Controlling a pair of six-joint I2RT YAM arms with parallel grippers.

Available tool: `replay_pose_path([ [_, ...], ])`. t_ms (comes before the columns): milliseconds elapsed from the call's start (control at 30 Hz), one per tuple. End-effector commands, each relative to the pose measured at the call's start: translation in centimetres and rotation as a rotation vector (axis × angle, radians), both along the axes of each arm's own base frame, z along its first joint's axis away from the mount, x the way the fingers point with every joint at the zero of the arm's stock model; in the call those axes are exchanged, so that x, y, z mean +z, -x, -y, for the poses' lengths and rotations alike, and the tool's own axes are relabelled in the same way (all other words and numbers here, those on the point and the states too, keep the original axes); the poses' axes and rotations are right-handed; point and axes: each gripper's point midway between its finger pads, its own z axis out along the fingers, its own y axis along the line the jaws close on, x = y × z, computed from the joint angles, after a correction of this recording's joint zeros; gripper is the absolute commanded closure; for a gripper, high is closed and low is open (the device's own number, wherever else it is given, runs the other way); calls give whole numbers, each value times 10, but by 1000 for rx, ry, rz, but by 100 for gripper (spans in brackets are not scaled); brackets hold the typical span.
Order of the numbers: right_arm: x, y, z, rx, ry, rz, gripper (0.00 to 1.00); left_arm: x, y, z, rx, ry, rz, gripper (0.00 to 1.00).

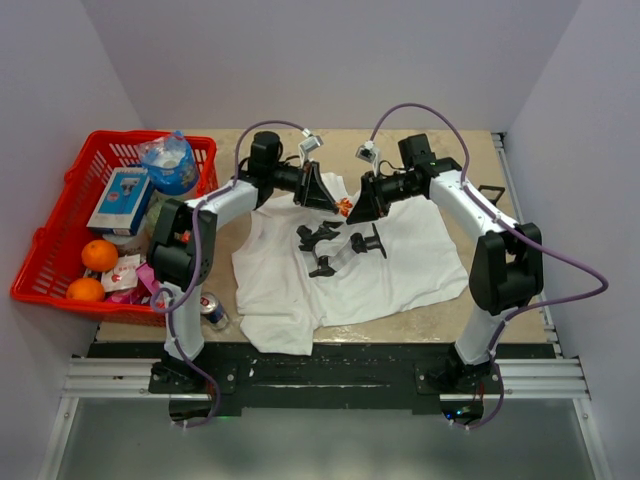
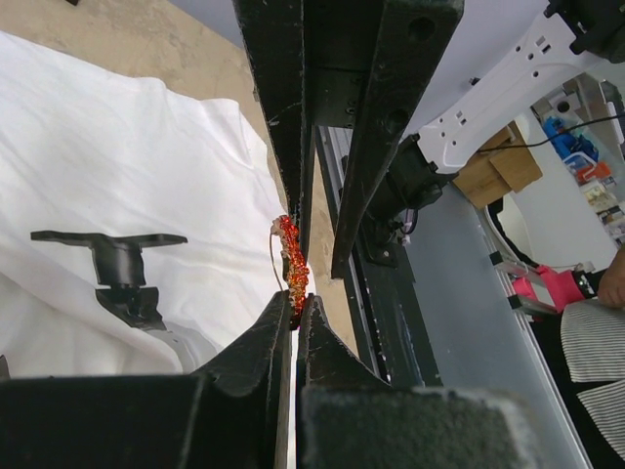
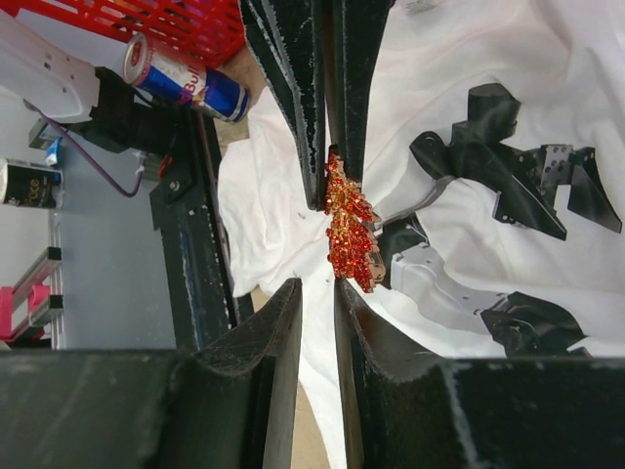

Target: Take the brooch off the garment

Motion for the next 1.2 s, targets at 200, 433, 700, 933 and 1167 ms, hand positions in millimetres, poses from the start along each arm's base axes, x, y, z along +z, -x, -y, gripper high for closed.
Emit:
replay_pose_path([
  [200,28,-15,-7,9,-67,93,69,12,13,0,-68,42,1,100],
  [433,26,-26,-7,-29,-52,97,75,16,14,-1,-77,49,8,100],
  [700,35,-21,-12,19,-110,95,90,14,12,0,-66,46,1,100],
  [933,43,-12,-12,40,-132,116,100,7,3,4,-19,17,-39,100],
  [1167,51,-9,-2,7,-92,166,100,7,-15,10,37,1,13,60],
])
